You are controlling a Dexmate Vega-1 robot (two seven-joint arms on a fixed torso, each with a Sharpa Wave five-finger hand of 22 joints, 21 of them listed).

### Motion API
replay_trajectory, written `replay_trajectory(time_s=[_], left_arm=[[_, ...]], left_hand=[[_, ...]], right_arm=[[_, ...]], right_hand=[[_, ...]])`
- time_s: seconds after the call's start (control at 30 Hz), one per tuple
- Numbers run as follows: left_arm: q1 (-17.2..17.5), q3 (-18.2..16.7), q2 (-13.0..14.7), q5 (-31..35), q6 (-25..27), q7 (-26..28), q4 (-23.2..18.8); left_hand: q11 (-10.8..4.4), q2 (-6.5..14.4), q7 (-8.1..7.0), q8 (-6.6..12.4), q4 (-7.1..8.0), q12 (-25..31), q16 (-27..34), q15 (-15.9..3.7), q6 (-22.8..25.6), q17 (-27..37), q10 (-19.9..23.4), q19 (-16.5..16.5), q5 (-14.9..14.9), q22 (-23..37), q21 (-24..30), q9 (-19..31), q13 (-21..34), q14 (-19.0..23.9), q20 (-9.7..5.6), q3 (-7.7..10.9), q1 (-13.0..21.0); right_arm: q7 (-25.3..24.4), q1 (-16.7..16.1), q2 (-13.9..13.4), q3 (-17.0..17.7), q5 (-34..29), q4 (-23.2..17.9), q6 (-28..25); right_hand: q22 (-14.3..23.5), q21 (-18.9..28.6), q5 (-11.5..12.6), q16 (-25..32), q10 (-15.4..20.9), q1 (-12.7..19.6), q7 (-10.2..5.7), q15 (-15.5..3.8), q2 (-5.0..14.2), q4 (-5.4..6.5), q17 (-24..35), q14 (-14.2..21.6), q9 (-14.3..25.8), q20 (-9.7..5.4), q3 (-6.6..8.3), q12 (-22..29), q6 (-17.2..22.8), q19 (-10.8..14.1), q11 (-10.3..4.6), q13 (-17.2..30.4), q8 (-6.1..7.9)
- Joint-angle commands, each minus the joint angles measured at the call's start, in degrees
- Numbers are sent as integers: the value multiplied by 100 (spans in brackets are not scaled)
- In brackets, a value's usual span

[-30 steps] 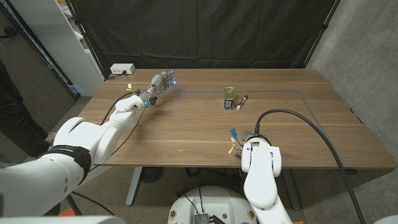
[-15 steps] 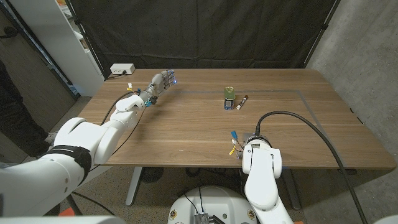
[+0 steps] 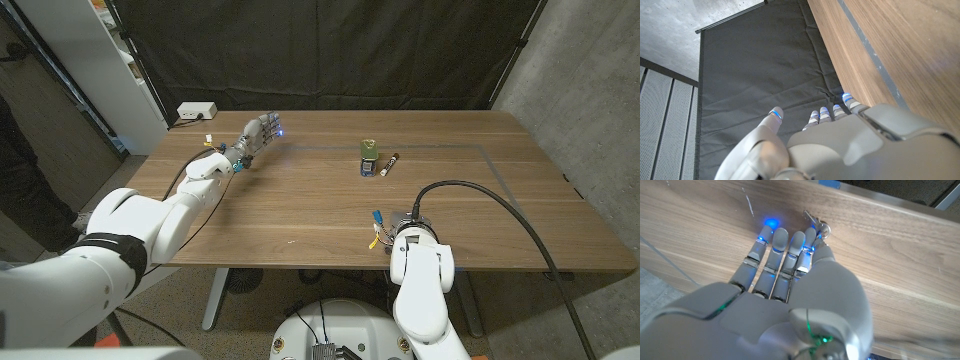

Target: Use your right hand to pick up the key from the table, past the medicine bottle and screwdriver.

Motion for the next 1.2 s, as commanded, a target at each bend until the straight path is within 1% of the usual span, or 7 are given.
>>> replay_trajectory(time_s=[0.03,0.13,0.3,0.57,0.77,0.9,1.2], left_arm=[[-75,8,-33,63,138,79,68],[-85,1,-44,73,157,97,76],[-90,-15,-57,81,156,104,76],[-82,-45,-66,73,93,96,60],[-60,-73,-75,43,22,69,34],[-35,-90,-78,17,-45,52,8],[103,-148,-59,-104,-223,-17,-159]], left_hand=[[20,14,14,-6,-4,-19,5,25,-50,9,-40,-67,5,23,-37,20,13,-158,3,-33,-70],[21,11,14,-7,-1,-20,6,24,-55,9,-43,-70,5,23,-38,20,13,-161,3,-38,-76],[28,4,17,-9,5,-22,6,25,-71,10,-57,-74,7,25,-41,20,13,-172,6,-49,-90],[13,0,17,-6,10,-20,7,26,-75,10,-60,-76,9,26,-43,20,13,-180,9,-58,-101],[12,-1,19,-5,13,-21,8,24,-79,10,-67,-81,11,26,-45,20,13,-184,7,-64,-108],[16,-1,18,-2,16,-20,9,28,-77,9,-70,-83,12,27,-47,20,12,-185,5,-68,-113],[14,0,19,2,19,-15,12,21,-77,8,-66,-84,16,28,-49,19,12,-188,4,-77,-123]], right_arm=[[-384,-42,-20,-57,-19,-27,-143],[-489,-66,-17,-58,-27,-46,-168],[-675,-82,-18,-47,-12,-45,-199],[-963,-103,-48,-13,-2,-73,-237],[-1156,-109,-101,36,80,-114,-238],[-1405,-130,-156,41,133,-141,-273],[-1630,-135,-298,102,249,-227,-233]], right_hand=[[22,66,-45,17,66,131,-24,-451,35,17,67,95,-3,-42,33,48,106,-13,-12,15,55],[25,77,-79,20,89,170,-19,-443,46,29,128,107,-21,-47,66,68,131,-30,4,22,58],[29,107,-142,5,121,205,-13,-481,51,60,221,154,-44,-61,113,102,194,-40,-10,38,78],[33,151,-230,-23,154,269,-8,-473,50,85,349,201,-45,-83,188,130,226,-59,-20,37,104],[34,179,-287,-47,151,294,3,-483,34,101,424,230,-42,-80,228,155,224,-79,-40,65,115],[34,198,-327,-65,161,301,-4,-476,29,117,466,240,-44,-83,254,145,243,-95,-21,36,129],[33,238,-388,-80,180,319,4,-470,-3,124,523,294,-56,-87,292,166,251,-103,-43,48,137]])
